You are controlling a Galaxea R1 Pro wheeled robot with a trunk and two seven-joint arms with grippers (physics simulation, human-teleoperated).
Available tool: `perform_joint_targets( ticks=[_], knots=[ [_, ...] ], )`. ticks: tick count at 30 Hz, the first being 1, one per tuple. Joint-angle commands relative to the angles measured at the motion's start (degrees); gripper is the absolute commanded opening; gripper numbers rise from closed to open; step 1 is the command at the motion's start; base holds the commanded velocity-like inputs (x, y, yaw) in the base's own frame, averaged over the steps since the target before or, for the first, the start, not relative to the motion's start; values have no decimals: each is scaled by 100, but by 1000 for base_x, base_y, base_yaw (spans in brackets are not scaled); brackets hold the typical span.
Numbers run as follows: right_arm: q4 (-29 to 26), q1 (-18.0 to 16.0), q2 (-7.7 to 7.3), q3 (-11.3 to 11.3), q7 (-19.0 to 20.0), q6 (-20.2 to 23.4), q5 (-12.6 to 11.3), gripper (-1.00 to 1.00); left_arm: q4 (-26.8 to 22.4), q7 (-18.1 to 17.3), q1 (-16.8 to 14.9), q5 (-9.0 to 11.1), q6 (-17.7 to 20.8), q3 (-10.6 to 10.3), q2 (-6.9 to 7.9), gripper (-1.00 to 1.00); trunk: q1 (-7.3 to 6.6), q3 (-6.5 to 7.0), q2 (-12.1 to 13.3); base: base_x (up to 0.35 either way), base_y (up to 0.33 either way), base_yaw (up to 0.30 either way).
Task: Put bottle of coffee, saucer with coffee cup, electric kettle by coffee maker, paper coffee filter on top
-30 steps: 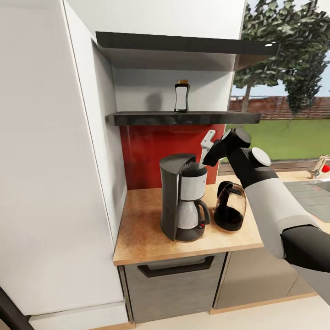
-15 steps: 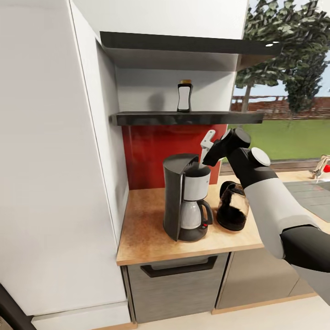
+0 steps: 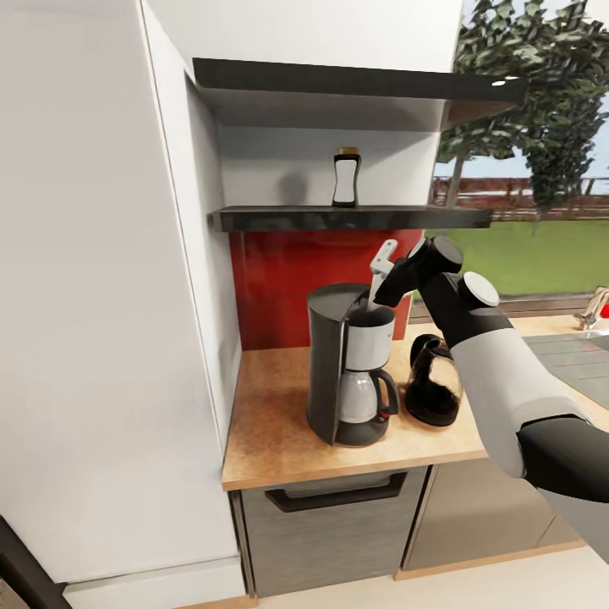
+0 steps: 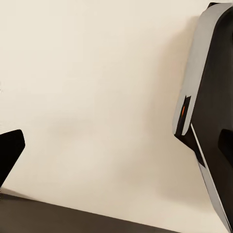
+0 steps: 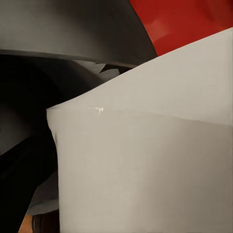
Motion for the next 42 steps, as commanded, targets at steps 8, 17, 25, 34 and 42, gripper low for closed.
perform_joint_targets(
  ticks=[8,17,25,34,42],
  knots=[
    [-6,-3,-4,19,36,26,36,-100,14,22,-4,-61,-34,40,2,100,3,-5,-6,0,12,0],
    [-6,-1,-4,16,38,26,36,-100,14,22,-4,-61,-34,40,1,100,3,-5,-6,0,0,0],
    [-13,-3,13,23,42,26,36,-100,14,22,-1,-61,-34,40,9,100,3,-5,-6,0,0,0],
    [-7,-4,13,24,42,26,36,-100,14,22,5,-61,-34,40,16,100,3,-5,-6,0,0,0],
    [-15,-4,13,22,42,26,42,100,14,22,6,-61,-34,41,18,100,3,-5,-6,0,0,0]
  ],
)
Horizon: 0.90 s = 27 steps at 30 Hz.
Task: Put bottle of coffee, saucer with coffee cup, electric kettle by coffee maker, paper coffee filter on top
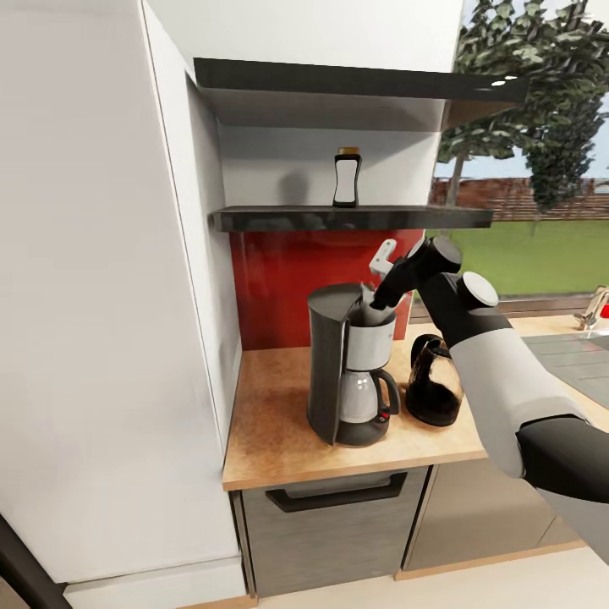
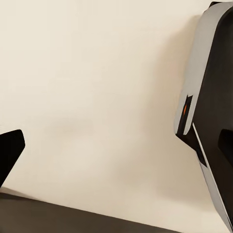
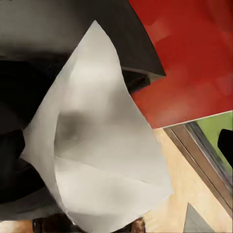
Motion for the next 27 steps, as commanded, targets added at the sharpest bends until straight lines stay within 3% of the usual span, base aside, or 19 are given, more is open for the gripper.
perform_joint_targets(
  ticks=[1,27],
  knots=[
    [-7,-2,-5,19,36,24,36,100,14,23,-3,-61,-35,40,1,100,3,-5,-6,0,0,0],
    [-47,-3,20,9,36,24,28,100,14,23,-1,-61,-35,40,1,100,3,-5,-6,0,0,0]
  ],
)
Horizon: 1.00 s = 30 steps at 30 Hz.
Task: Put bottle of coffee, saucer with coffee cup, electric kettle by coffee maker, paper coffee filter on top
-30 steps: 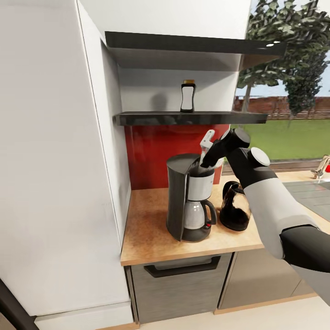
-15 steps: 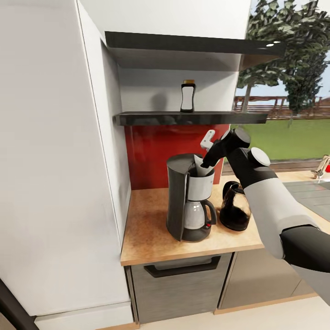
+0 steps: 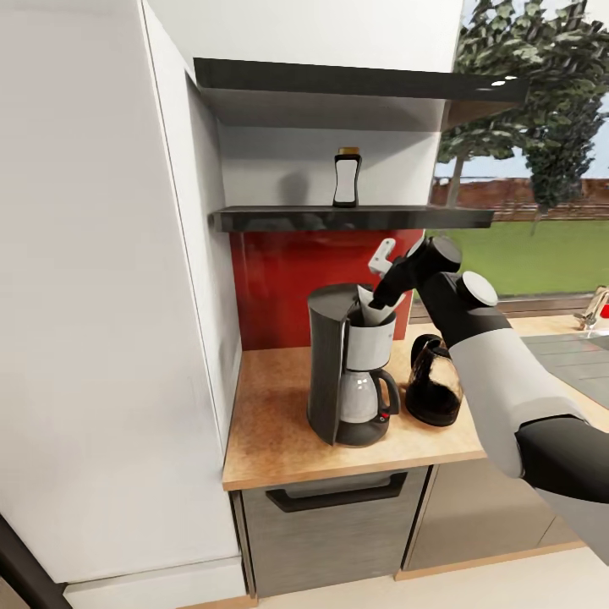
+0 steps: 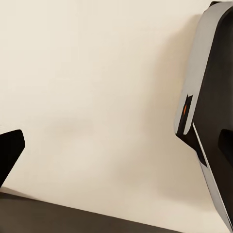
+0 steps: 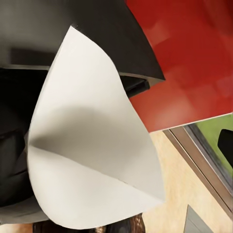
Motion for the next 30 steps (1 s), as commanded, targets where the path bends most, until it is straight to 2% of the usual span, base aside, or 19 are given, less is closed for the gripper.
perform_joint_targets(
  ticks=[1,8,30],
  knots=[
    [-15,-4,-1,15,36,24,32,100,14,23,-5,-61,-35,41,1,100,3,-5,-6,0,0,0],
    [-27,-2,68,10,36,32,27,100,14,23,-6,-61,-35,41,1,100,3,-5,-6,-52,0,0],
    [-37,-4,77,2,36,31,32,100,5,23,-7,-61,-35,43,-2,100,3,-5,-6,-275,0,0]
  ],
)
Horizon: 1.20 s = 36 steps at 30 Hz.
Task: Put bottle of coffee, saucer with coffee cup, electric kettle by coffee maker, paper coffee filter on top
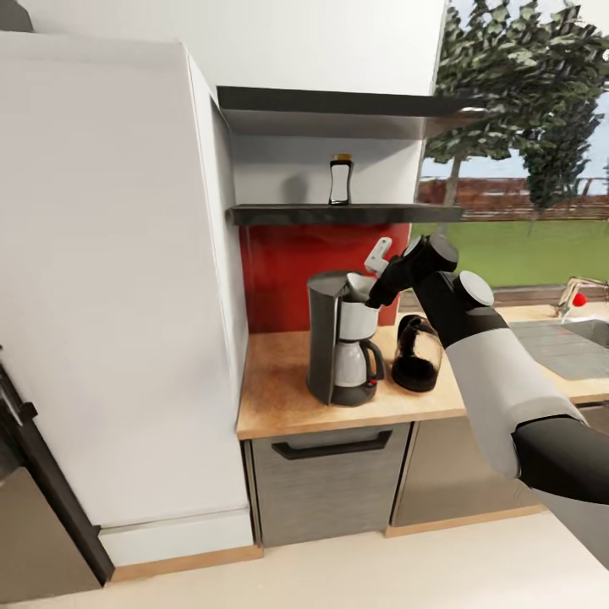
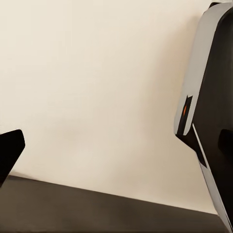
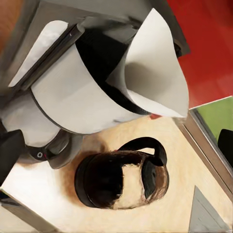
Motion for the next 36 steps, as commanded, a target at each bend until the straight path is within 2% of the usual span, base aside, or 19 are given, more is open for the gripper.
perform_joint_targets(
  ticks=[1,7,10,13,15,16,18,19,22,25,26,28,30,32,33,36],
  knots=[
    [-6,-3,-3,13,39,20,38,100,13,22,-3,-61,-34,41,0,100,-1,-5,-7,-325,0,0],
    [-50,-3,4,-22,17,21,36,100,8,22,-3,-61,-34,46,-4,100,-1,-5,-7,-294,0,0],
    [-370,-3,5,-78,-117,28,30,100,6,22,-3,-61,-34,46,-5,100,-1,-5,-7,-91,0,0],
    [-912,-3,7,-395,-351,106,13,100,5,22,-3,-61,-37,46,-5,100,-1,-5,-7,-28,0,0],
    [-1370,-3,18,-790,-453,258,-3,100,5,22,-3,-64,-40,46,-4,100,-1,-5,-7,-10,0,0],
    [-1487,-3,22,-877,-467,292,-6,100,5,22,-3,-65,-41,46,-2,100,-1,-5,-7,-6,0,0],
    [-1957,-3,95,-1143,-501,390,-23,100,4,24,-3,-64,-42,47,-2,100,-1,-5,-7,-3,0,0],
    [-2068,-3,123,-1205,-505,405,-29,100,4,24,-3,-64,-42,47,-1,100,-1,-5,-7,-2,0,0],
    [-2631,-3,258,-1681,-524,449,-75,100,4,27,-3,-65,-43,47,-3,100,-1,-5,-7,0,0,0],
    [-2905,-6,351,-1978,-599,464,-96,100,5,30,-3,-62,-43,45,2,100,-1,-5,-7,0,0,0],
    [-2976,-9,383,-2057,-803,467,-101,100,5,30,-3,-62,-43,46,2,100,-1,-5,-7,0,0,0],
    [-3023,-11,414,-2113,-1455,468,-139,100,5,31,-3,-61,-43,46,-3,100,-1,-5,-7,0,0,0],
    [-3020,-16,438,-2127,-1885,465,-267,100,5,30,-3,-61,-43,46,-4,100,-1,-5,-7,0,0,0],
    [-3011,-33,492,-2135,-2376,469,-665,100,5,29,-3,-61,-43,46,-4,100,-1,-5,-7,0,0,0],
    [-3009,-38,505,-2136,-2484,469,-800,100,3,27,-3,-61,-43,46,-5,100,-1,-5,-7,0,0,0],
    [-3033,-58,545,-2134,-2917,465,-1742,100,-1,28,-7,-63,-43,47,-14,100,-1,-5,-7,0,0,0]
  ],
)
